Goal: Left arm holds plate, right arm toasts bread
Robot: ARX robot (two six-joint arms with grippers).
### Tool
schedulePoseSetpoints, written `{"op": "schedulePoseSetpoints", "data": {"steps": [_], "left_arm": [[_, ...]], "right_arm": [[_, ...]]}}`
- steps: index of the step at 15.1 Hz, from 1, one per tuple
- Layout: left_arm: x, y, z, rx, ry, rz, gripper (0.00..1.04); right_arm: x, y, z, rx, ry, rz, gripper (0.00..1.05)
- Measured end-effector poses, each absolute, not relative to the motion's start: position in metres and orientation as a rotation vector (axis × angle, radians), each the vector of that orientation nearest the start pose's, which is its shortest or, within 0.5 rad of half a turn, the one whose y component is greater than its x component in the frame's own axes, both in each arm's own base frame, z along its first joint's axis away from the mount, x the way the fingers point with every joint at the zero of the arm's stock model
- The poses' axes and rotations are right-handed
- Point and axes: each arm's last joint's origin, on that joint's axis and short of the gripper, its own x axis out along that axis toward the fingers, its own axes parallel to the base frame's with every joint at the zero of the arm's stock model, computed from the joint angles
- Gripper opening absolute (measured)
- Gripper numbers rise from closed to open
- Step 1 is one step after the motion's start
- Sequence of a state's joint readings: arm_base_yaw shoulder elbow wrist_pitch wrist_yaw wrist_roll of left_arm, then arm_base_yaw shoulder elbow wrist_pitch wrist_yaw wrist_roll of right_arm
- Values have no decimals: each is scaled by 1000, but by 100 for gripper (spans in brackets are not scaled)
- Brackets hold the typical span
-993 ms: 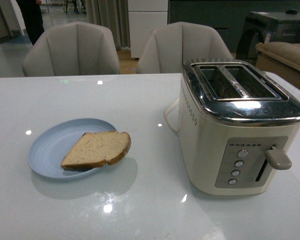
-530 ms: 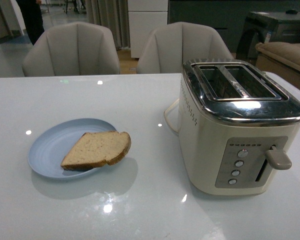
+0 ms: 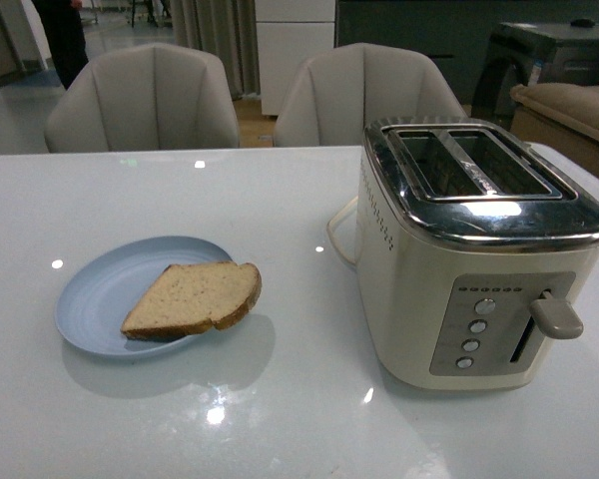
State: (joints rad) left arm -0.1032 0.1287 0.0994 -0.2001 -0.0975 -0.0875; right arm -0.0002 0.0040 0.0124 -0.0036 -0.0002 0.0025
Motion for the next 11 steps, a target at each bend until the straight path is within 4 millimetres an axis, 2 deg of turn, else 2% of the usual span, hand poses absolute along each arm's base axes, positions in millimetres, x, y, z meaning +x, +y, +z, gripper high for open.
{"op": "schedulePoseSetpoints", "data": {"steps": [2,5,7,8,9,10,11], "left_arm": [[98,-8,177,-82,190,-6,98],[110,-3,182,-95,142,-22,98],[139,8,180,-106,144,-8,98],[165,11,184,-99,133,-51,98],[205,17,195,-82,84,-67,98],[232,20,195,-64,81,-70,98],[261,24,184,-60,138,-72,98]], "right_arm": [[97,0,167,2,-5,0,98],[97,0,167,2,-5,0,98],[97,0,167,2,-5,0,98],[97,0,167,2,-5,0,98],[97,0,167,2,-5,0,98],[97,0,167,2,-5,0,98],[97,0,167,2,-5,0,98]]}}
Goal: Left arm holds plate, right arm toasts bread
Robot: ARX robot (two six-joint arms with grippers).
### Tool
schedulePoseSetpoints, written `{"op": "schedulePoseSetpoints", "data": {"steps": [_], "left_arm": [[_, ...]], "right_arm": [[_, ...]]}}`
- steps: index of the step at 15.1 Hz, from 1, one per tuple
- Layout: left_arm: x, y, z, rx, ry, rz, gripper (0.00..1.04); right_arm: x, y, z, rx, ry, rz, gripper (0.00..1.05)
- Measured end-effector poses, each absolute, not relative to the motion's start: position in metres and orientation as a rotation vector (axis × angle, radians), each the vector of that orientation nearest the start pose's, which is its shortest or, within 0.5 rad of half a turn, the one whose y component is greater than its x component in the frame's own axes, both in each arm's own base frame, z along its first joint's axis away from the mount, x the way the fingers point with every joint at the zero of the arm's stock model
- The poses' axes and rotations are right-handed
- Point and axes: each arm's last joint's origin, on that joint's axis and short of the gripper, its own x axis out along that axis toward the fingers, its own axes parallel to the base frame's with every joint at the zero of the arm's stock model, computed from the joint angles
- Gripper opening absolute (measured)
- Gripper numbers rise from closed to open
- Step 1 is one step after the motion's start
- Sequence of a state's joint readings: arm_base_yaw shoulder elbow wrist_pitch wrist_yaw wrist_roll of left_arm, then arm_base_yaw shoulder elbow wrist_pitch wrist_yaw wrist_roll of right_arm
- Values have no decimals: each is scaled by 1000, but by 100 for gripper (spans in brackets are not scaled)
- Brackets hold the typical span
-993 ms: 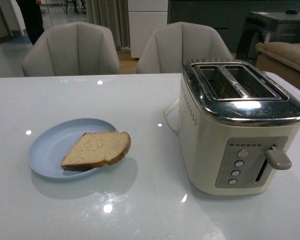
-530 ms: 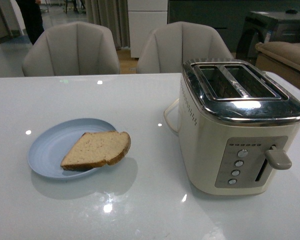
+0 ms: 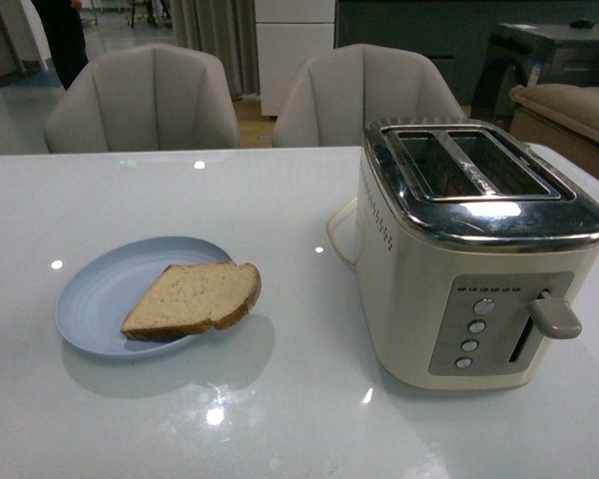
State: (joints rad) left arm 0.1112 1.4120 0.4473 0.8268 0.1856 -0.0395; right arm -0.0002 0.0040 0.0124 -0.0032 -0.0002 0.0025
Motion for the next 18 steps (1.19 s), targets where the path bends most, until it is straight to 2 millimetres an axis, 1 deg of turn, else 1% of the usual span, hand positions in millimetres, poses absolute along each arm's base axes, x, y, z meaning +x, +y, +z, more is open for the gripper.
{"op": "schedulePoseSetpoints", "data": {"steps": [1,2,3,5,7,9,11,15,18], "left_arm": [[298,27,154,-61,276,-89,98],[329,31,129,-46,381,-92,98],[354,31,115,-29,423,-102,98],[376,31,99,-14,465,-124,98],[396,34,75,-3,524,-129,98],[404,40,61,-9,548,-122,98],[409,43,53,-15,551,-123,98],[408,46,40,-36,543,-156,98],[405,47,30,-42,560,-162,98]], "right_arm": [[97,0,167,2,-5,0,98],[97,0,167,2,-5,0,98],[97,0,167,2,-5,0,98],[97,0,167,2,-5,0,98],[97,0,167,2,-5,0,98],[97,0,167,2,-5,0,98],[97,0,167,2,-5,0,98],[97,0,167,2,-5,0,98],[97,0,167,2,-5,0,98]]}}
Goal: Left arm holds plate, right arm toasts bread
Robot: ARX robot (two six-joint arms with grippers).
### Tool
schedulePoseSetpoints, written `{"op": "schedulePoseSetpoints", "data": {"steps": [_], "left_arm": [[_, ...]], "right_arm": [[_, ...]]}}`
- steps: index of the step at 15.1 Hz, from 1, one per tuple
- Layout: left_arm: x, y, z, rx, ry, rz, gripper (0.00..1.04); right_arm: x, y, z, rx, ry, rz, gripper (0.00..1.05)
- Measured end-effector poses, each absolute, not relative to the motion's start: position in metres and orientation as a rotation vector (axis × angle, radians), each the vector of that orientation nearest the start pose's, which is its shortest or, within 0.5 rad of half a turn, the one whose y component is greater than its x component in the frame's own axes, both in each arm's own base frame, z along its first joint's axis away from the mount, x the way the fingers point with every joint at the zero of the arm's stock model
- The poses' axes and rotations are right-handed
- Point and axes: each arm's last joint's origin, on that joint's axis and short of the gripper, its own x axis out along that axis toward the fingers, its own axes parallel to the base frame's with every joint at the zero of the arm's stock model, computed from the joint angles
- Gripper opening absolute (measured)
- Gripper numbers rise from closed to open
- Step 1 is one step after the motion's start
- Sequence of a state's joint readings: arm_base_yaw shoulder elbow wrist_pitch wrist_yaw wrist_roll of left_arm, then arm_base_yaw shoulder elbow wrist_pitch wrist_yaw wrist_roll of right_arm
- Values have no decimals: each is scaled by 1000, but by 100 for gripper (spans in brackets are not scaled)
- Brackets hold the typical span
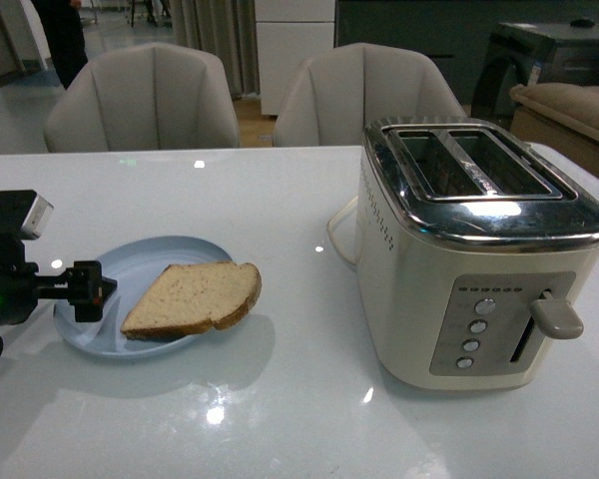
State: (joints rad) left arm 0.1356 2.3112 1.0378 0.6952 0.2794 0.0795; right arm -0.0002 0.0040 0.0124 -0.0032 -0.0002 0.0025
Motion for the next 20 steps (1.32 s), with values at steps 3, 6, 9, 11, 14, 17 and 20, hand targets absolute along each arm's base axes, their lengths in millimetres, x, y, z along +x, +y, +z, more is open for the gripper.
{"op": "schedulePoseSetpoints", "data": {"steps": [3,6,9,11,14,17,20], "left_arm": [[405,47,28,-39,552,-161,75],[405,46,27,-39,549,-156,36],[406,46,28,-72,541,-153,4],[405,49,29,-113,544,-150,3],[404,49,35,-150,560,-136,3],[394,47,52,-205,553,-92,3],[381,42,75,-244,532,-52,3]], "right_arm": [[97,0,167,2,-5,0,98],[97,0,167,2,-5,0,98],[97,0,167,2,-5,0,98],[97,0,167,2,-5,0,98],[97,0,167,2,-5,0,98],[97,0,167,2,-5,0,98],[97,0,167,2,-5,0,98]]}}
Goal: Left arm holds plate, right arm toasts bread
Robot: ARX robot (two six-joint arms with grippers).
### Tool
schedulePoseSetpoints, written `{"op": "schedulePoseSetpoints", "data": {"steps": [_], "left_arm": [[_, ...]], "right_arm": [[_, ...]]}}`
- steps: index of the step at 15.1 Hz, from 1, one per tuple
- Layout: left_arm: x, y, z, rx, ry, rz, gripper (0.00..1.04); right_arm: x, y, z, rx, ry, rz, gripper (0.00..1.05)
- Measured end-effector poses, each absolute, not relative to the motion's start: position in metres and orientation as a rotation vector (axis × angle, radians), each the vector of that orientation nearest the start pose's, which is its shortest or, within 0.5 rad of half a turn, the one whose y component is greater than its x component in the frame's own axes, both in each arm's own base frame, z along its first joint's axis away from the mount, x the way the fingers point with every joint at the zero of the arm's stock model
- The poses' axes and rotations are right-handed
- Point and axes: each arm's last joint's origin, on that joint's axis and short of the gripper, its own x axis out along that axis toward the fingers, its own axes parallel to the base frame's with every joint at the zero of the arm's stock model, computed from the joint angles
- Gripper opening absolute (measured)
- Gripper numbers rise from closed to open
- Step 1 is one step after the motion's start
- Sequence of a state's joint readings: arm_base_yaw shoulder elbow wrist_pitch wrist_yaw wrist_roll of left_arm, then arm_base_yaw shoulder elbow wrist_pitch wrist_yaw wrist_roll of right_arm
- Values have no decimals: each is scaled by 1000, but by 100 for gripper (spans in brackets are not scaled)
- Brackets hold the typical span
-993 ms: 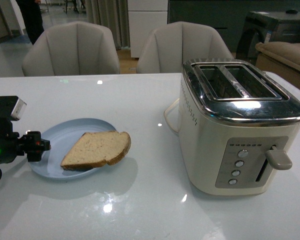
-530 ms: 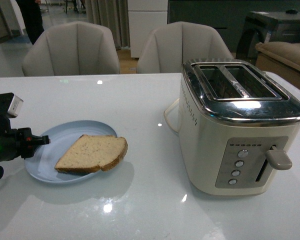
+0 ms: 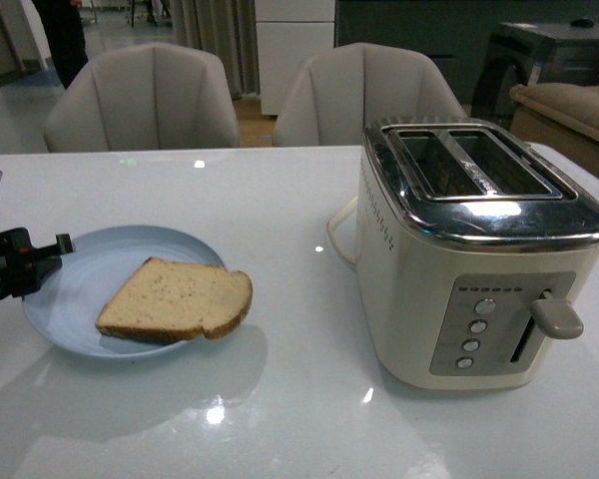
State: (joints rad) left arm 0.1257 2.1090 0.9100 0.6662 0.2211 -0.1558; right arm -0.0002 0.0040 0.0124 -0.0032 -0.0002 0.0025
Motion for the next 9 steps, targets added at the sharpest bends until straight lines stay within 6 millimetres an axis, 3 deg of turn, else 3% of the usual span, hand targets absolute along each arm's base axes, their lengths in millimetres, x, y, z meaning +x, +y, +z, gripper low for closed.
{"op": "schedulePoseSetpoints", "data": {"steps": [6,9], "left_arm": [[356,30,150,-398,565,31,3],[352,24,164,-416,581,26,3]], "right_arm": [[97,0,167,2,-5,0,98],[97,0,167,2,-5,0,98]]}}
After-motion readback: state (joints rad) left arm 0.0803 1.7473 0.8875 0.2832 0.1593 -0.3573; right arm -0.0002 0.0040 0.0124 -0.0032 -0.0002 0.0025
